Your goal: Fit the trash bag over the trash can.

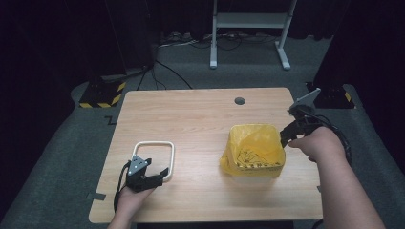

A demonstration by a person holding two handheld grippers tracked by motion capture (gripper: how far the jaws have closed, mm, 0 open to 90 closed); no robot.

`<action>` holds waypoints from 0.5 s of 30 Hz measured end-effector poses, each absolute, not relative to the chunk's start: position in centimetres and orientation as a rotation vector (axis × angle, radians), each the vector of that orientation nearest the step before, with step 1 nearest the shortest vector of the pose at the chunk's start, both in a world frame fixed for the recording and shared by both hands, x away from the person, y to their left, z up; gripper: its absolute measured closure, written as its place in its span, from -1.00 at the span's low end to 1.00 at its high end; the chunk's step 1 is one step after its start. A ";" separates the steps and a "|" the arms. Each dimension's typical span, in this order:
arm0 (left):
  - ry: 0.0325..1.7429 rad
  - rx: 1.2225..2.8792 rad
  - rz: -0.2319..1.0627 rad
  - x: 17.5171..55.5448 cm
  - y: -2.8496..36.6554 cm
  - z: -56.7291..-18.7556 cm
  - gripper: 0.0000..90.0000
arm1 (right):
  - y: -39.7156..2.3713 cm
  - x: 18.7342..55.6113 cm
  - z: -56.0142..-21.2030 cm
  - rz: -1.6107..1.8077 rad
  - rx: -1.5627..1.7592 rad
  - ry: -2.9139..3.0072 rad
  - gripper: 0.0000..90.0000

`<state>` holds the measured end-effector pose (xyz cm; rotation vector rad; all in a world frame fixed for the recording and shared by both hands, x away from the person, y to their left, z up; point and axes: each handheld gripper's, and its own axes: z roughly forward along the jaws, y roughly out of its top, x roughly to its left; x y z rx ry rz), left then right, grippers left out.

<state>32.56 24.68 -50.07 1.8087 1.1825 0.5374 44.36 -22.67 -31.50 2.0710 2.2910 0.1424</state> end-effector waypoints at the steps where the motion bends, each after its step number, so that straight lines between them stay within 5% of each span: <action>1: 1.182 1.810 0.536 32.6 24.7 -50.1 -0.59 | -22.0 44.3 -31.5 0.141 2.076 2.297 -0.18; 15: 1.175 1.840 0.516 32.8 24.4 -50.3 -0.56 | -14.4 44.4 -32.8 0.102 1.995 2.420 -0.11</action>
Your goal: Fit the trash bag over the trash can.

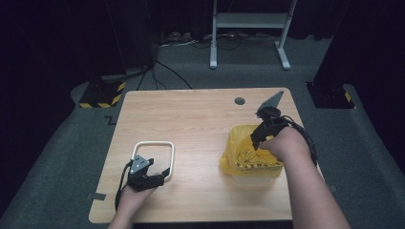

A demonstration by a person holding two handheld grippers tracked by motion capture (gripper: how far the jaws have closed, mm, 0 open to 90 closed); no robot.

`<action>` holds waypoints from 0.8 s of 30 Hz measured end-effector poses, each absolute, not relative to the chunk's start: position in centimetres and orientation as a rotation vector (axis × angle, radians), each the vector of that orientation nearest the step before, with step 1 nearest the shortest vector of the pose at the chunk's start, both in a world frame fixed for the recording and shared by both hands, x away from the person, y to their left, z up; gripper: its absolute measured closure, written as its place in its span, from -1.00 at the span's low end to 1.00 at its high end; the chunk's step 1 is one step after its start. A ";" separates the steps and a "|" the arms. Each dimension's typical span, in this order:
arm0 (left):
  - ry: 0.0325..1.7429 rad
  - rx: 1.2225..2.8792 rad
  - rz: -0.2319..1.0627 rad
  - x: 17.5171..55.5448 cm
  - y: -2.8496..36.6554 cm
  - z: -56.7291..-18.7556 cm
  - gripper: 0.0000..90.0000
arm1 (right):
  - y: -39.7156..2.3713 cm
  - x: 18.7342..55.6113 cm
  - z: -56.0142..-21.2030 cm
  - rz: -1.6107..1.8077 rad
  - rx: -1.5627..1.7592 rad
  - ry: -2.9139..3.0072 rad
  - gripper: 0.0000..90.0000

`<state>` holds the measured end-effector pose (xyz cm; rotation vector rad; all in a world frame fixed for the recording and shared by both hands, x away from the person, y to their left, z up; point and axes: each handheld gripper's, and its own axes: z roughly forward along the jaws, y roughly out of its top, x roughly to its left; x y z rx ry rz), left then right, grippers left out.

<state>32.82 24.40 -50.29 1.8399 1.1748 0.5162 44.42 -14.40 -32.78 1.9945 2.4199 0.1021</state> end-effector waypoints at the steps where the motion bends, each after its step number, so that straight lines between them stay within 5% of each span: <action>1: 1.176 1.840 0.519 32.7 24.4 -50.3 -0.56 | -13.9 44.4 -33.0 0.093 1.992 2.432 -0.09; 16: 1.176 1.849 0.533 32.7 24.3 -50.3 -0.56 | -12.5 44.0 -40.3 -0.096 1.998 2.576 0.17; 24: 1.177 1.850 0.536 32.7 24.3 -50.3 -0.56 | -12.8 44.3 -38.2 -0.044 1.988 2.547 0.16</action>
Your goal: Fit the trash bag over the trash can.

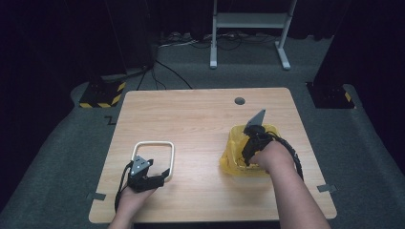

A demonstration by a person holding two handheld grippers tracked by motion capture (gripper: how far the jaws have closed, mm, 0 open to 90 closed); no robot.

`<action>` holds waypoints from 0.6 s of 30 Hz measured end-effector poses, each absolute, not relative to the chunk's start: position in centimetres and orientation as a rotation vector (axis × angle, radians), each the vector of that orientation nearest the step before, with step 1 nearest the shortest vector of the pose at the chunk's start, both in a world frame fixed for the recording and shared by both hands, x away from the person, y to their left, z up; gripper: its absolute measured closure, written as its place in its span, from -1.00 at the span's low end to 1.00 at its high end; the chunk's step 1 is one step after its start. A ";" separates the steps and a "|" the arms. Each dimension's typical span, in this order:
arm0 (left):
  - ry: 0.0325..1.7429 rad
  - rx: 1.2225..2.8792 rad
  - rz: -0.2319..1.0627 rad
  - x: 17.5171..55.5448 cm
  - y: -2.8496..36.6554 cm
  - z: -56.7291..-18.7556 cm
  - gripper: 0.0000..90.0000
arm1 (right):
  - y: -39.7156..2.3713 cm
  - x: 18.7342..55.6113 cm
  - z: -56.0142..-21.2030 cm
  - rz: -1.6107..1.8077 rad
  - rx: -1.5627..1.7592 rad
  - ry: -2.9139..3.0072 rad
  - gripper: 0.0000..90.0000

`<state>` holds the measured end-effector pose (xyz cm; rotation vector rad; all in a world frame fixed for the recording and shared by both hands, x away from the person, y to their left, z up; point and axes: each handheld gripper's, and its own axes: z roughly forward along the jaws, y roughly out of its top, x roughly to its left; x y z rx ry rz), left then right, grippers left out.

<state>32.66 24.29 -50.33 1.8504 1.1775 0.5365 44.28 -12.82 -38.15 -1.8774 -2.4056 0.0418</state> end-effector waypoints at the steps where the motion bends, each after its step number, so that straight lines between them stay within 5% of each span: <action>1: 1.177 1.851 0.538 32.7 24.3 -50.3 -0.56 | -12.7 44.3 -37.2 0.029 -1.886 -2.416 0.22; 8: 1.174 1.860 0.531 32.7 24.2 -50.4 -0.55 | -10.0 45.1 -33.1 -0.080 -1.874 -2.514 0.50; 18: 1.179 1.858 0.529 32.7 24.3 -50.5 -0.55 | -9.4 46.3 -39.4 -0.037 -1.819 -2.450 0.57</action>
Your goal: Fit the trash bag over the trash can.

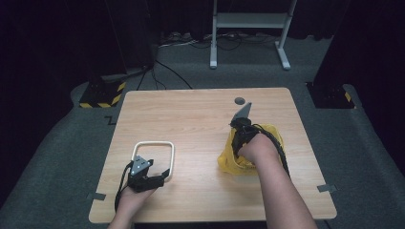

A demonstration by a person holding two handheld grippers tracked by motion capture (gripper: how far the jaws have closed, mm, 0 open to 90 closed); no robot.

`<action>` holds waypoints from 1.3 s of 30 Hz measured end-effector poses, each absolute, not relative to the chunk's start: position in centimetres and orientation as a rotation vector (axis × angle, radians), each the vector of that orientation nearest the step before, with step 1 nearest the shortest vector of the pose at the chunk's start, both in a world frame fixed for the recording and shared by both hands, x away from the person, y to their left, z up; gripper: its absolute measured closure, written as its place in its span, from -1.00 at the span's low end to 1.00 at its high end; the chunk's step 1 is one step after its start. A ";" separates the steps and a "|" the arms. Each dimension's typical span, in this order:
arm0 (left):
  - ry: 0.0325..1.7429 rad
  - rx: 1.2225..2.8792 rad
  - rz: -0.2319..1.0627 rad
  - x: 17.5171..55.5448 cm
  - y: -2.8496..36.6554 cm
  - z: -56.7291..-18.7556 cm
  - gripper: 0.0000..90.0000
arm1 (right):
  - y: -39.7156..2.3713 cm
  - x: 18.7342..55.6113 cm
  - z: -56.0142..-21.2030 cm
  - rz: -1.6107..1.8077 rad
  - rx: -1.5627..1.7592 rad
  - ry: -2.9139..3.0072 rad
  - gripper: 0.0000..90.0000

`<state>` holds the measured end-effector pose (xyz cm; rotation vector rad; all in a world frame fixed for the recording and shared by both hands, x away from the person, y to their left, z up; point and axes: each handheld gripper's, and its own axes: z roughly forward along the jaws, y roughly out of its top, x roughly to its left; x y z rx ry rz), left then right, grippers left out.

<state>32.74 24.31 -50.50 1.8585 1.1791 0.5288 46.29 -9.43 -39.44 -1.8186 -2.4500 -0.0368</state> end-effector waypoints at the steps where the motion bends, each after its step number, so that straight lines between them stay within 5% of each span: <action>1: 1.180 1.859 0.526 32.7 24.3 -50.5 -0.55 | -9.5 46.3 -39.7 -0.029 -1.819 -2.445 0.57; 15: 1.179 1.880 0.517 32.8 24.0 -50.6 -0.55 | -11.8 47.1 -36.1 -0.065 -1.886 -2.479 0.44; 22: 1.190 1.883 0.515 32.8 24.2 -50.7 -0.55 | -11.6 49.3 -34.8 -0.039 -1.927 -2.545 0.76; 33: 1.188 1.887 0.509 32.8 24.2 -50.8 -0.54 | -11.4 51.2 -39.7 -0.002 -1.970 -2.540 0.69; 39: 1.182 1.884 0.514 32.7 24.0 -50.6 -0.54 | -12.5 50.5 -36.8 -0.034 -2.000 -2.541 0.66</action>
